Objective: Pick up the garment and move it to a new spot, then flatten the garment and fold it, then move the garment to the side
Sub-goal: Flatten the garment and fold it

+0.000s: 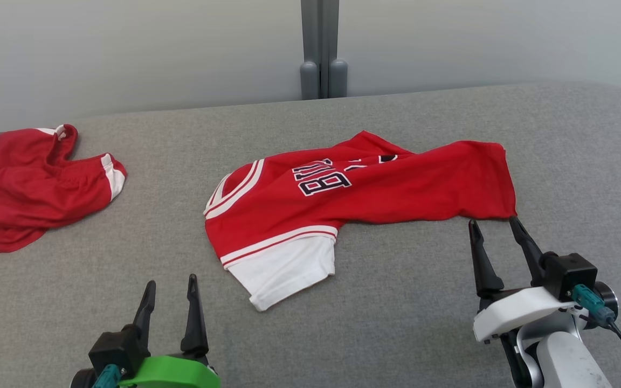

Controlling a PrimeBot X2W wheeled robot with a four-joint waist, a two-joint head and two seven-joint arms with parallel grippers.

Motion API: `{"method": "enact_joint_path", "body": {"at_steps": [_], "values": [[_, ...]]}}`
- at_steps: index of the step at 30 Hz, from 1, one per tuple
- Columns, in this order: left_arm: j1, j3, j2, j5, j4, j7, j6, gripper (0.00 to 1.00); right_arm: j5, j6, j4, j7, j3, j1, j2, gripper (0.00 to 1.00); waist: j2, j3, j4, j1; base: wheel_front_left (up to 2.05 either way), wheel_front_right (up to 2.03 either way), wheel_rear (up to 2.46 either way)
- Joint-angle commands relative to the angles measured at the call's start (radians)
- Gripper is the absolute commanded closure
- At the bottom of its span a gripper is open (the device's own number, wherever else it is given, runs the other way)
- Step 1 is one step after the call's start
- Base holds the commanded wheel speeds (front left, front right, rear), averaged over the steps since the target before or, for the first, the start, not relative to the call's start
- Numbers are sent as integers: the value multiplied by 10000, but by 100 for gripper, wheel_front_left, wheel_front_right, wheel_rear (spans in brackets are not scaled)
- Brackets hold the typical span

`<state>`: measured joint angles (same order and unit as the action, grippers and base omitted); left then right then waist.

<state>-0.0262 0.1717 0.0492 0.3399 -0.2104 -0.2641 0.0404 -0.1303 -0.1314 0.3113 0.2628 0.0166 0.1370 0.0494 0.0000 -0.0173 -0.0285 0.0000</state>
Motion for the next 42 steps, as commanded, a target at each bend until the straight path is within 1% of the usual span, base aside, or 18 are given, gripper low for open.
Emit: {"method": "enact_joint_path", "body": {"at_steps": [1, 7, 11, 14, 17, 19, 23, 27, 30, 31, 32, 33, 35, 36, 37, 42], "values": [[-56, -22, 23, -27, 18, -4, 40, 0, -78, 14, -45, 29, -5, -22, 25, 0, 0, 6, -15, 0, 0, 0, 0], [-37, -21, 23, -83, 16, -4, 57, 0, -117, 14, -12, 29, 49, -16, 24, 0, 0, 5, -22, 0, 0, 0, 0], [-43, 298, 22, -107, -377, 6, -94, 0, -133, 14, 4, 30, 54, 39, 23, 0, 0, -89, 40, 0, 0, 0, 0], [209, 846, 22, 482, -761, 294, -328, 0, -114, 14, 17, 30, 61, 142, 23, 0, 0, -263, 146, 0, 0, 0, 0], [465, 1384, 25, 1314, -1083, 652, -396, 0, -85, 14, 1, 30, 80, 200, 23, 0, 0, -449, 303, 0, 0, 0, 0], [653, 1667, 25, 1895, -1317, 842, -342, 0, -63, 14, -25, 30, 104, 271, 23, 0, 0, -596, 441, 0, 0, 0, 0], [1134, 1996, 28, 2737, -1932, 1020, -45, 0, -52, 14, -9, 30, 53, 408, 26, 0, 0, -921, 755, 0, 0, 0, 0], [1541, 2061, 28, 3162, -2563, 969, 162, 0, -47, 14, -13, 30, -7, 558, 24, 0, 0, -1172, 1035, 0, 0, 0, 0], [1755, 2120, 30, 3430, -2869, 987, 216, 0, -44, 14, -59, 30, -77, 575, 22, 0, 0, -1304, 1159, 0, 0, 0, 0], [1827, 2162, 30, 3551, -2954, 1010, 207, 11, -43, 14, -76, 30, -117, 571, 21, 0, 0, -1350, 1185, 0, 0, 0, 0], [1873, 2197, 30, 3633, -3011, 1018, 204, 42, -34, 14, -83, 30, -145, 571, 21, 0, 0, -1373, 1196, 0, 0, 0, 0], [1903, 2226, 30, 3716, -3054, 1009, 189, 57, -31, 14, -91, 30, -178, 574, 21, 0, 0, -1393, 1202, 0, 0, 0, 0], [1987, 2303, 30, 3839, -3103, 920, 132, 85, -28, 14, -108, 30, -240, 581, 22, 0, 0, -1437, 1192, 0, 0, 0, 0], [2032, 2319, 30, 3868, -3098, 857, 102, 96, -22, 14, -108, 30, -270, 586, 21, 0, 0, -1448, 1178, 0, 0, 0, 0], [2089, 2338, 30, 3930, -3079, 790, 77, 100, -6, 14, -96, 30, -329, 595, 22, 0, 0, -1462, 1147, 0, 0, 0, 0], [2204, 2471, 31, 4139, -2883, 590, -13, 100, 153, 14, 203, 30, -705, 646, 24, 0, 0, -1487, 915, 0, 0, 0, 0]]}}
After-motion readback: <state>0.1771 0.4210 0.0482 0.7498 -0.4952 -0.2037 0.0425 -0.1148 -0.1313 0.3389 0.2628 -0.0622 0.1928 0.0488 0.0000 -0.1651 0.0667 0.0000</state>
